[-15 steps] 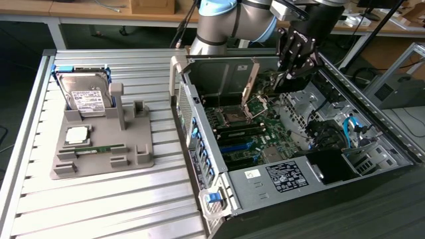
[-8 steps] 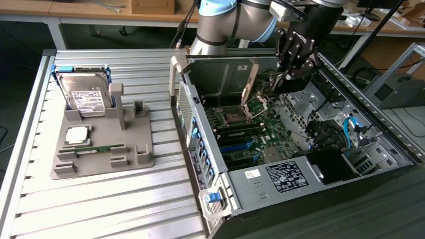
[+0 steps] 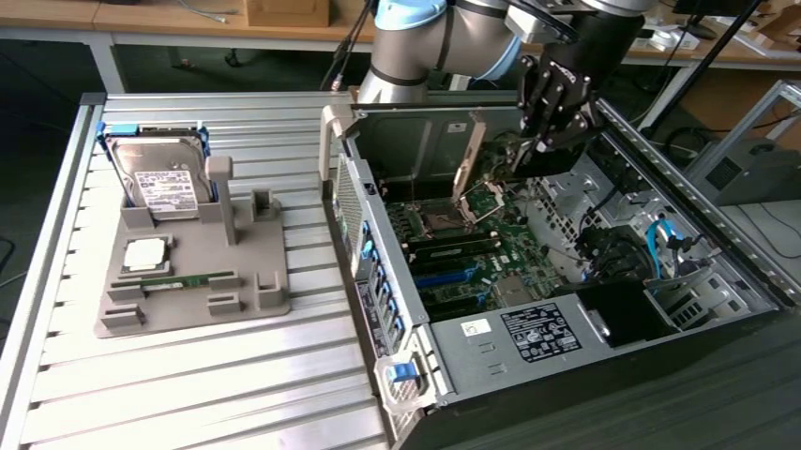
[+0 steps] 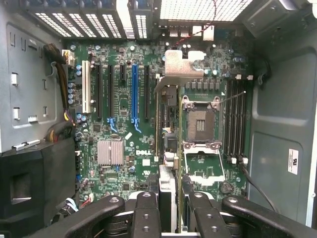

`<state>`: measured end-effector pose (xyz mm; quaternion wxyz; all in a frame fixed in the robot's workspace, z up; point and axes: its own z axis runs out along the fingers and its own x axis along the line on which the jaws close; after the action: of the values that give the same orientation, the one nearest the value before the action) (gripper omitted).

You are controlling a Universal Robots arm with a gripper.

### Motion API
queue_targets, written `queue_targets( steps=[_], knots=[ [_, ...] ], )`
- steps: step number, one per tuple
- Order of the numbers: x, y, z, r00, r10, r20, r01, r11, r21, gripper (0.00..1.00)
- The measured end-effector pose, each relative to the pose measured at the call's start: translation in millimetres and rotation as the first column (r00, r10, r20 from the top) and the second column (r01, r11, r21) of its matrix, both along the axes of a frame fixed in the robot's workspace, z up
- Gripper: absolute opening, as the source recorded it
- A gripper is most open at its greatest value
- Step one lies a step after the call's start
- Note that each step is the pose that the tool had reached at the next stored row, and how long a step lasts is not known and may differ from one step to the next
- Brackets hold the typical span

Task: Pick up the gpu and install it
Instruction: 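Insert the gpu into the slot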

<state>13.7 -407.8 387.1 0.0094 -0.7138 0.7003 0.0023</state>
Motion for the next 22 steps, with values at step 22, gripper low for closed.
queue_targets(
  steps=[22],
  knots=[
    [-2.3, -0.8, -4.6, 1.0000, 0.000, 0.0000, 0.000, 1.0000, 0.0001, 0.28]
  ],
)
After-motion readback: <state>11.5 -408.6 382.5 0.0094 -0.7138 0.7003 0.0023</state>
